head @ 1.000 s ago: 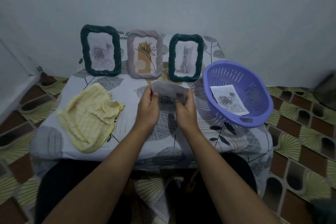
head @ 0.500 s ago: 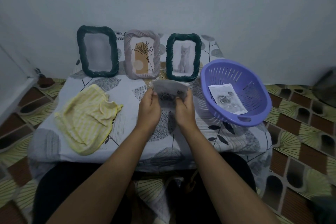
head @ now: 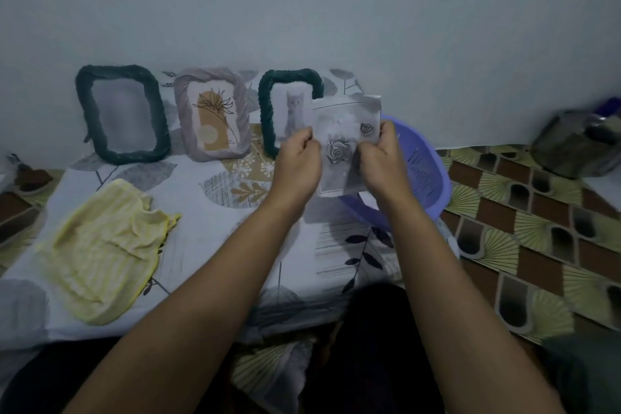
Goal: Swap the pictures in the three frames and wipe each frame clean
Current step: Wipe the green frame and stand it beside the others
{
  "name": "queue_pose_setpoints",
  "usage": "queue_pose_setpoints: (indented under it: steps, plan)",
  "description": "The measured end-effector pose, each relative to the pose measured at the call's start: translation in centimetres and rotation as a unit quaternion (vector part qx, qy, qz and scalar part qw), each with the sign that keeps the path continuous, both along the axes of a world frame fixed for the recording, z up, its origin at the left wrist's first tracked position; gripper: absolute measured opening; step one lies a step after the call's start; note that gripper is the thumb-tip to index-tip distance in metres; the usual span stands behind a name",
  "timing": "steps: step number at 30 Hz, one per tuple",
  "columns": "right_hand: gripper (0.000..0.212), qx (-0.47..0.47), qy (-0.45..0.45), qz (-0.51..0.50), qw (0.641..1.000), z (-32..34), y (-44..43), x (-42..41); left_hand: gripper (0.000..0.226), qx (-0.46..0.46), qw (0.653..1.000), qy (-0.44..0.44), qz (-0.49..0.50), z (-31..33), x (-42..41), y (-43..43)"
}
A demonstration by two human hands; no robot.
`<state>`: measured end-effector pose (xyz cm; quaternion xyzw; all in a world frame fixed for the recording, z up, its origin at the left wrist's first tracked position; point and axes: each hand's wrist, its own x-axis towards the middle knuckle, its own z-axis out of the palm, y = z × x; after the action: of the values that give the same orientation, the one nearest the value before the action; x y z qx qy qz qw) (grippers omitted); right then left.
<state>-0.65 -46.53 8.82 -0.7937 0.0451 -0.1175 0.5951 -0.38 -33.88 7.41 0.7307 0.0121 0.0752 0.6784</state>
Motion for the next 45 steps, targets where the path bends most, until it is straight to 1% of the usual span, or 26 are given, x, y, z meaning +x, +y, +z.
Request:
queue_pose_setpoints:
  steps: [3,6,8,10,12,14,18,23,25,26,27,30,32,37,40,43,45]
  plan:
    - [0.033,-0.046,0.035,-0.022,0.998,0.0,-2.9,1.4,0.029,0.020,0.999,0.011,-0.026,0.7,0.6,-2.6]
    - [0.040,-0.119,0.094,-0.028,0.988,-0.4,-5.3,2.9,0.039,0.017,0.997,0.057,-0.053,0.6,1.7,-5.0]
    - [0.052,-0.138,0.128,-0.024,0.982,-0.8,-6.4,3.9,0.043,0.003,0.993,0.095,-0.075,0.1,2.7,-6.2]
    - [0.051,-0.171,0.169,-0.006,0.971,-1.5,-7.3,5.0,0.034,-0.046,0.983,0.148,-0.098,-0.1,3.4,-7.2]
    - [0.049,-0.206,0.209,0.016,0.956,-2.3,-8.0,6.2,0.013,-0.070,0.976,0.185,-0.091,0.2,3.7,-8.1]
    - [0.054,-0.223,0.239,0.028,0.945,-2.9,-8.2,6.8,0.016,-0.092,0.970,0.214,-0.072,-0.1,4.4,-8.7]
    - [0.060,-0.247,0.254,0.036,0.935,-4.2,-8.4,7.9,0.019,-0.105,0.960,0.250,-0.070,-0.8,5.3,-9.3]
    - [0.057,-0.286,0.242,0.037,0.926,-4.8,-8.7,8.4,0.020,-0.074,0.955,0.278,-0.068,-1.3,5.9,-9.4]
    - [0.052,-0.287,0.240,0.040,0.927,-4.9,-8.8,8.3,0.037,-0.070,0.954,0.285,-0.066,-1.7,6.3,-9.6]
    - [0.051,-0.286,0.248,0.042,0.925,-5.0,-8.9,8.4,0.041,-0.072,0.951,0.293,-0.065,-1.7,6.4,-9.6]
    - [0.051,-0.289,0.257,0.043,0.921,-5.1,-8.9,8.4,0.038,-0.078,0.949,0.299,-0.062,-1.7,6.6,-9.6]
    - [0.055,-0.301,0.284,0.041,0.910,-5.2,-8.8,8.4,0.014,-0.093,0.936,0.334,-0.058,-1.4,6.7,-9.6]
    - [0.057,-0.307,0.297,0.043,0.903,-5.1,-8.6,8.3,0.010,-0.104,0.928,0.353,-0.054,-1.6,7.0,-9.7]
    - [0.050,-0.262,0.307,0.050,0.913,-4.8,-8.2,8.3,0.008,-0.119,0.919,0.375,-0.032,-1.8,7.3,-10.2]
    - [0.046,-0.262,0.309,0.050,0.913,-4.8,-8.5,8.4,0.010,-0.122,0.916,0.380,-0.034,-2.1,7.5,-10.3]
    - [0.041,-0.257,0.300,0.046,0.918,-5.1,-9.0,8.6,0.017,-0.118,0.916,0.382,-0.035,-2.3,7.7,-10.1]
    - [0.041,-0.249,0.298,0.046,0.920,-5.2,-9.1,8.7,0.023,-0.124,0.916,0.381,-0.037,-2.4,7.9,-10.2]
